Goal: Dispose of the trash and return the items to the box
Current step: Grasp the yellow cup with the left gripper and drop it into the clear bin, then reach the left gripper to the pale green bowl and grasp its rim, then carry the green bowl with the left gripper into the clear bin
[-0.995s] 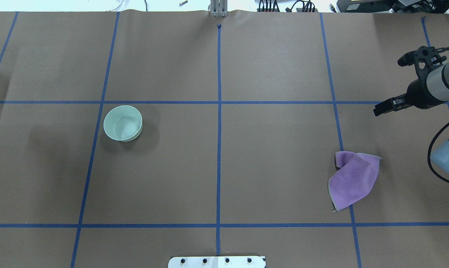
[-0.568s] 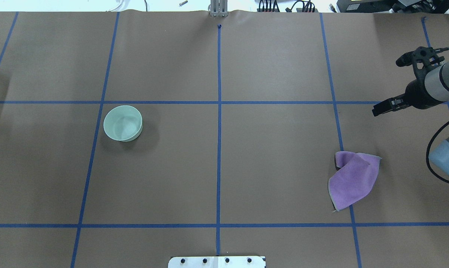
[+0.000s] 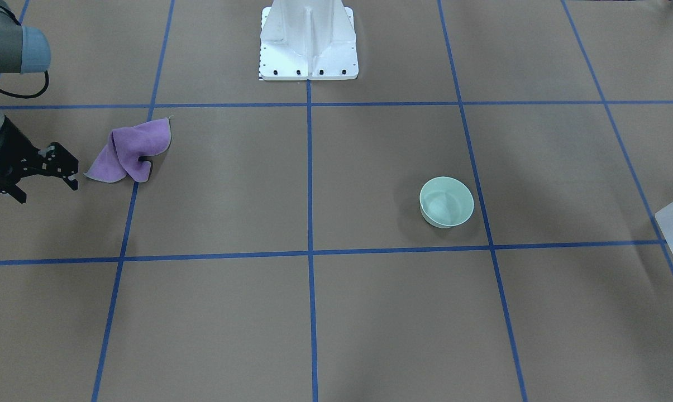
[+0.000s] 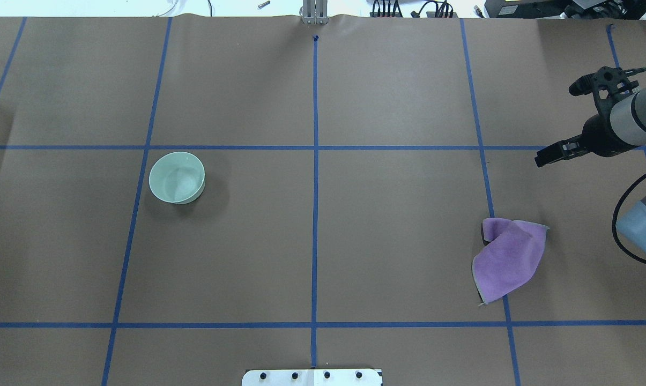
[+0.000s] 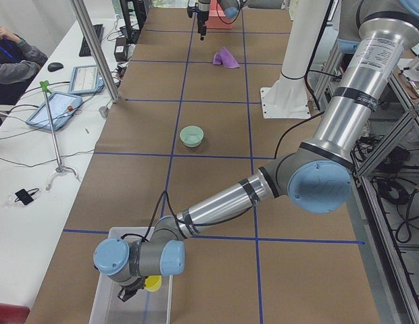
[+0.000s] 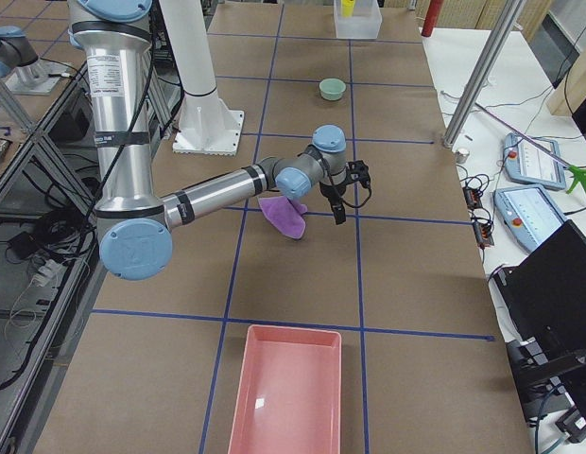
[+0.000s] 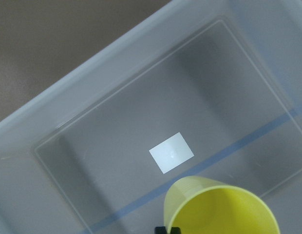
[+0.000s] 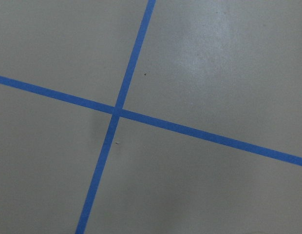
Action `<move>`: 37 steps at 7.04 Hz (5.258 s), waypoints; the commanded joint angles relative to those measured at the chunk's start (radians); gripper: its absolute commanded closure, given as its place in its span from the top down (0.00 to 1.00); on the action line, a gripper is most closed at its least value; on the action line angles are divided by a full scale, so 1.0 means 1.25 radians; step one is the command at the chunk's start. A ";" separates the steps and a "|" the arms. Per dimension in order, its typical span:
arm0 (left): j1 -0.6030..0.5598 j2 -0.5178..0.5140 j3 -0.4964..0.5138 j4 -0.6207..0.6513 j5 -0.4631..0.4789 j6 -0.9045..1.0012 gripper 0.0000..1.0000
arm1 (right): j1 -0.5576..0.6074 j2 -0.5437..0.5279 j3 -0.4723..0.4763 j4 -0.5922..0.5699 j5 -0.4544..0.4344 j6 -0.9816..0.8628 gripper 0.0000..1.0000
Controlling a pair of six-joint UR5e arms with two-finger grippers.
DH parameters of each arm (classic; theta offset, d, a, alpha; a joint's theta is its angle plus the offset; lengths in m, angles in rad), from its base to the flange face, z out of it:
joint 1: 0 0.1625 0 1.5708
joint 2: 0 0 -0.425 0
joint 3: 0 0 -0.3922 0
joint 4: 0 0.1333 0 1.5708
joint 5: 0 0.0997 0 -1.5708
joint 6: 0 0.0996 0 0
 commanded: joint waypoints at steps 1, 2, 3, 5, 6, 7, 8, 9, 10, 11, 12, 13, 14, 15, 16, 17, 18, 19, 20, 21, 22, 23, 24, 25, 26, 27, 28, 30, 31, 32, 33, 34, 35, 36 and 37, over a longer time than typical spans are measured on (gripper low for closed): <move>0.001 -0.006 0.043 -0.028 0.056 -0.006 0.00 | 0.000 0.001 0.000 -0.001 0.000 0.000 1.00; 0.002 -0.006 0.045 -0.027 0.060 -0.008 0.00 | 0.000 0.001 0.000 -0.001 0.000 0.000 1.00; 0.001 -0.006 0.055 -0.028 0.060 -0.028 0.02 | 0.000 0.001 0.000 -0.001 0.000 0.000 1.00; 0.010 -0.006 0.066 -0.087 0.065 -0.057 0.73 | -0.001 0.006 0.000 -0.001 -0.005 0.000 1.00; 0.011 -0.006 0.063 -0.092 0.065 -0.057 0.98 | -0.001 0.007 0.000 -0.001 -0.006 0.000 1.00; 0.011 -0.023 0.052 -0.089 0.060 -0.057 0.98 | -0.001 0.007 0.000 -0.001 -0.006 0.000 1.00; -0.002 -0.054 0.048 -0.065 0.043 -0.060 0.98 | -0.001 0.008 0.000 -0.001 -0.006 0.000 1.00; -0.005 -0.066 -0.009 -0.007 0.015 -0.105 0.98 | -0.001 0.008 0.000 -0.001 -0.006 0.000 1.00; -0.008 -0.053 -0.143 0.101 -0.027 -0.193 0.98 | -0.001 0.008 0.000 -0.001 -0.006 0.001 1.00; -0.003 -0.031 -0.293 0.205 -0.073 -0.313 0.98 | -0.001 0.010 0.000 -0.001 -0.006 0.001 1.00; 0.030 0.007 -0.443 0.261 -0.102 -0.473 0.98 | -0.001 0.010 0.000 -0.001 -0.006 0.001 1.00; 0.110 0.060 -0.583 0.262 -0.102 -0.659 0.98 | -0.004 0.010 -0.001 -0.001 -0.006 0.001 1.00; 0.197 0.087 -0.689 0.260 -0.094 -0.835 0.98 | -0.004 0.010 -0.001 -0.001 -0.006 0.001 1.00; 0.271 0.092 -0.759 0.259 -0.091 -0.975 0.98 | -0.004 0.010 -0.001 -0.001 -0.008 0.001 1.00; 0.335 0.092 -0.795 0.258 -0.079 -1.061 0.98 | -0.005 0.010 -0.001 -0.001 -0.008 0.001 1.00; 0.420 0.092 -0.829 0.248 -0.002 -1.136 0.98 | -0.005 0.010 -0.001 -0.001 -0.006 0.001 1.00; 0.487 0.091 -0.829 0.204 0.031 -1.208 0.98 | -0.005 0.010 -0.001 -0.001 -0.006 0.001 1.00; 0.541 0.092 -0.822 0.161 0.062 -1.244 0.98 | -0.005 0.010 -0.002 -0.001 -0.006 0.001 1.00; 0.603 0.086 -0.821 0.154 0.106 -1.279 0.98 | -0.005 0.010 -0.003 -0.001 -0.006 0.001 1.00; 0.635 0.079 -0.818 0.149 0.121 -1.297 0.98 | -0.005 0.012 -0.005 -0.001 -0.008 0.001 1.00; 0.640 0.068 -0.799 0.135 0.120 -1.297 0.74 | -0.005 0.012 -0.006 -0.001 -0.006 0.001 1.00; 0.650 0.059 -0.761 0.090 0.121 -1.297 0.45 | -0.005 0.011 -0.006 -0.001 -0.006 0.001 1.00; 0.654 0.051 -0.717 0.029 0.121 -1.297 0.30 | -0.006 0.012 -0.006 -0.001 -0.006 0.001 1.00; 0.658 0.050 -0.707 -0.003 0.120 -1.298 0.09 | -0.006 0.011 -0.006 -0.001 -0.006 0.001 1.00; 0.659 0.050 -0.714 -0.005 0.120 -1.299 0.00 | -0.006 0.010 -0.006 -0.001 -0.006 0.001 1.00; 0.659 0.048 -0.720 -0.005 0.115 -1.299 0.00 | -0.006 0.012 -0.006 -0.001 -0.006 0.001 1.00; 0.656 0.049 -0.740 -0.001 0.109 -1.297 0.00 | -0.006 0.012 -0.006 -0.001 -0.006 0.001 1.00; 0.557 0.077 -0.769 0.008 0.018 -1.287 0.00 | -0.006 0.011 -0.006 -0.001 -0.006 0.001 1.00; 0.466 0.094 -0.762 0.009 -0.034 -1.224 0.00 | -0.006 0.012 -0.006 -0.001 -0.006 0.001 1.00; 0.381 0.136 -0.727 0.011 -0.064 -1.071 0.00 | -0.006 0.012 -0.006 -0.001 -0.008 0.001 1.00; 0.288 0.136 -0.649 0.044 -0.091 -0.898 0.00 | -0.006 0.012 -0.006 -0.001 -0.008 0.001 1.00; 0.210 0.125 -0.563 0.089 -0.093 -0.710 0.00 | -0.007 0.012 -0.006 -0.001 -0.008 0.001 1.00; 0.136 0.077 -0.456 0.129 -0.092 -0.563 0.00 | -0.007 0.012 -0.006 -0.001 -0.008 0.001 1.00; 0.093 0.022 -0.328 0.134 -0.090 -0.462 0.00 | -0.009 0.012 -0.007 -0.001 -0.010 0.001 1.00; 0.075 -0.013 -0.228 0.128 -0.086 -0.404 0.00 | -0.012 0.012 -0.007 -0.001 -0.018 0.001 1.00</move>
